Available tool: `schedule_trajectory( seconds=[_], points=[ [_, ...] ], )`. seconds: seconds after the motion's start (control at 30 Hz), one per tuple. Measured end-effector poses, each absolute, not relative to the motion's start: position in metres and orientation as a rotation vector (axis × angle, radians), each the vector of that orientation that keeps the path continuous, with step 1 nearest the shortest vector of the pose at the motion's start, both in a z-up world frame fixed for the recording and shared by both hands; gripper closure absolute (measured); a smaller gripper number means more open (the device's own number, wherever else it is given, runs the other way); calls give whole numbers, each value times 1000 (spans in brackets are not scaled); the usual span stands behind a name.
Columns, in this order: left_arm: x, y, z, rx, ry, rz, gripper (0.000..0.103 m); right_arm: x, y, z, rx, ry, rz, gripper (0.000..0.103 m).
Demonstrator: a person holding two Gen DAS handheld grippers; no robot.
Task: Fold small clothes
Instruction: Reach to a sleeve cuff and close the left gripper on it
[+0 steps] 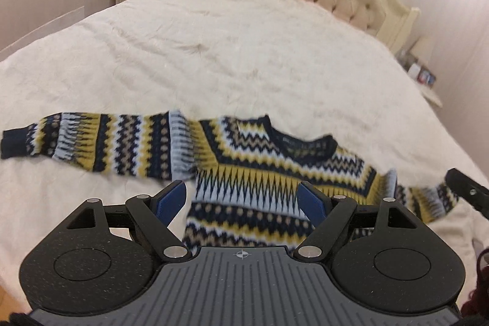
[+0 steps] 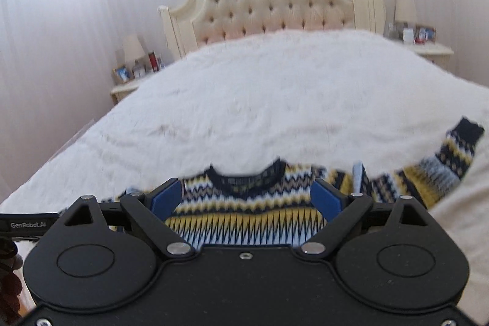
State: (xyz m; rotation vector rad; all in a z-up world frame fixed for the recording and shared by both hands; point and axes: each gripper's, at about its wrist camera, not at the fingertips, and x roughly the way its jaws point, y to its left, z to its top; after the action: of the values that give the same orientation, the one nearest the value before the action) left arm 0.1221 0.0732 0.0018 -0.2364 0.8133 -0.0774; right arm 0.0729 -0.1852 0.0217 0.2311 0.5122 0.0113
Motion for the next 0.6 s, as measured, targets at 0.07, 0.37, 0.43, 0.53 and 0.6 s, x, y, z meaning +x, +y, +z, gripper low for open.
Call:
schedule_trajectory(
  seconds=[0.07, 0.37, 0.43, 0.53, 0.6],
  points=[
    [132, 81, -2, -226, 810, -67, 24, 77, -179, 23, 208, 472, -9, 3],
    [168, 155, -43, -370, 860, -77, 23, 114, -157, 15, 194, 557, 55, 3],
    [174, 177, -55, -447, 873, -59, 23, 122, -152, 12, 189, 582, 65, 3],
    [179, 212, -71, -517, 874, 35, 23, 134, -142, 8, 173, 621, 91, 3],
    [182, 234, -78, -517, 859, 102, 23, 142, -136, 7, 167, 634, 109, 3]
  ],
)
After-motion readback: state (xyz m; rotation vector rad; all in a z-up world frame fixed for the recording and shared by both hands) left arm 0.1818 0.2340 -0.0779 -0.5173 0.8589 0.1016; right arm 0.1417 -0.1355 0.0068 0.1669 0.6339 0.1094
